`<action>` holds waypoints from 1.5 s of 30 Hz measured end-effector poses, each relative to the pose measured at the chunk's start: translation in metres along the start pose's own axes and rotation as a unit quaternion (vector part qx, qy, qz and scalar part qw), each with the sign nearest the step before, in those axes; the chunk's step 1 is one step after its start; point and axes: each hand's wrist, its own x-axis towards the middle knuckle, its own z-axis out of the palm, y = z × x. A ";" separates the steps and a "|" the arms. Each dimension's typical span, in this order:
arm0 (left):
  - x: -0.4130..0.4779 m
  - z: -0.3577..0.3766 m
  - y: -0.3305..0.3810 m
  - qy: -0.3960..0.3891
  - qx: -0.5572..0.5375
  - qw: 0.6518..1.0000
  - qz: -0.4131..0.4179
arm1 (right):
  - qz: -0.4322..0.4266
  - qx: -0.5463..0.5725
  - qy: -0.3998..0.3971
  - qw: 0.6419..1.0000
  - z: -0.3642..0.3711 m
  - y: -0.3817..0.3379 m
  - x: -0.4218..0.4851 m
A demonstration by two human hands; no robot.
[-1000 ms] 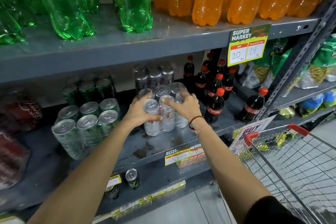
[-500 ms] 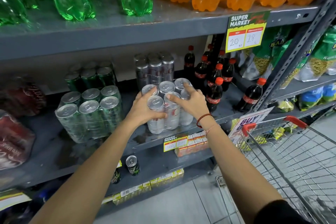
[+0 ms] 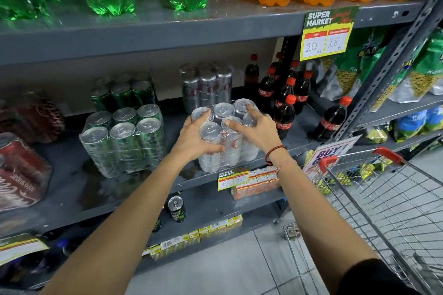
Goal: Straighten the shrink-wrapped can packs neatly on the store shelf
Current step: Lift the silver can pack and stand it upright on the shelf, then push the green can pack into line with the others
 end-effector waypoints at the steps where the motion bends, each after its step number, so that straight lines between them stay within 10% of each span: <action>1: 0.000 -0.001 0.000 -0.004 -0.001 1.000 0.000 | 0.000 -0.001 0.002 1.000 0.000 0.000 0.000; 12: -0.020 -0.015 0.003 -0.036 -0.020 0.999 0.001 | 0.018 0.042 0.046 0.998 0.004 -0.008 -0.018; 17: -0.045 -0.074 -0.015 0.119 0.035 0.991 0.056 | -0.110 0.061 0.154 0.980 0.020 -0.056 -0.047; 28: -0.060 -0.180 -0.118 0.135 0.045 0.981 -0.129 | -0.109 -0.012 -0.235 0.966 0.148 -0.126 -0.030; 45: -0.071 -0.176 -0.143 0.044 -0.060 0.988 -0.132 | -0.082 -0.051 -0.194 0.976 0.174 -0.125 -0.034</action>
